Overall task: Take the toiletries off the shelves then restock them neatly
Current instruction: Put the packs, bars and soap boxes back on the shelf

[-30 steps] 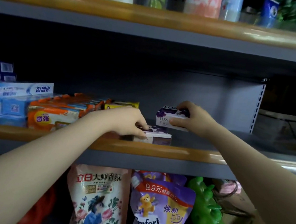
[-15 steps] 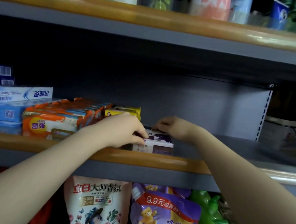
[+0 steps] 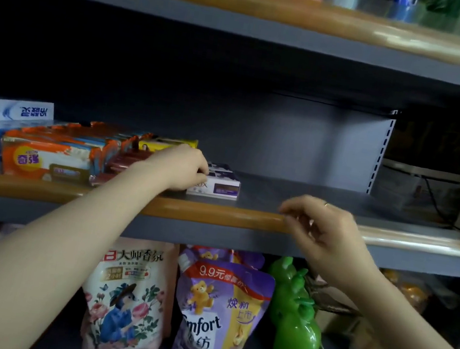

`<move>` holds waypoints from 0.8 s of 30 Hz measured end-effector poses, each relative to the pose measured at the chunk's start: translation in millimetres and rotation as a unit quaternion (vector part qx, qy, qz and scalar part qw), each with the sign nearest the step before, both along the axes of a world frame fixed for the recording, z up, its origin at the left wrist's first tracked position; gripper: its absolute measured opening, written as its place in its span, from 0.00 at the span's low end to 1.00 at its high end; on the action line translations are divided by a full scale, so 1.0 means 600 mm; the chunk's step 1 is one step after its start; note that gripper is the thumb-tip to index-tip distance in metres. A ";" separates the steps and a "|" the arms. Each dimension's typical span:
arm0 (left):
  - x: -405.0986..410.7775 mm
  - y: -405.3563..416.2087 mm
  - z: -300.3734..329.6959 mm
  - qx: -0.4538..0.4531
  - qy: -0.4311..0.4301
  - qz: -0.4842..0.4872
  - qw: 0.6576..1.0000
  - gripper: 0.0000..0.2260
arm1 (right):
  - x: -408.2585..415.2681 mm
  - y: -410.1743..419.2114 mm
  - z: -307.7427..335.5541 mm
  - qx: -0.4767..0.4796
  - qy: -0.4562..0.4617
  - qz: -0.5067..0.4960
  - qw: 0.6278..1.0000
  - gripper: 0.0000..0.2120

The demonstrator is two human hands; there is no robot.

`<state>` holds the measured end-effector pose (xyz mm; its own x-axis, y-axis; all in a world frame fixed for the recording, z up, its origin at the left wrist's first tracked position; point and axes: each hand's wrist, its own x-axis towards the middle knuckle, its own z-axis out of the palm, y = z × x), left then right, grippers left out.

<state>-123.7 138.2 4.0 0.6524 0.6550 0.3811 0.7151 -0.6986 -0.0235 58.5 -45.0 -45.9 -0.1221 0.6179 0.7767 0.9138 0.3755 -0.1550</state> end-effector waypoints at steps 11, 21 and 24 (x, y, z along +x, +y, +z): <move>0.021 -0.186 -0.140 0.193 -0.229 -0.294 0.908 0.10 | 0.041 -0.098 -0.189 -0.420 -0.149 -0.090 0.891 0.14; 0.036 -0.270 -0.393 -0.066 -0.100 -0.297 0.947 0.15 | 0.027 -0.196 -0.287 -0.550 -0.215 -0.112 0.800 0.35; 0.033 -0.293 -0.434 -0.142 -0.094 -0.270 0.948 0.19 | 0.020 -0.202 -0.307 -0.520 -0.269 -0.133 0.800 0.40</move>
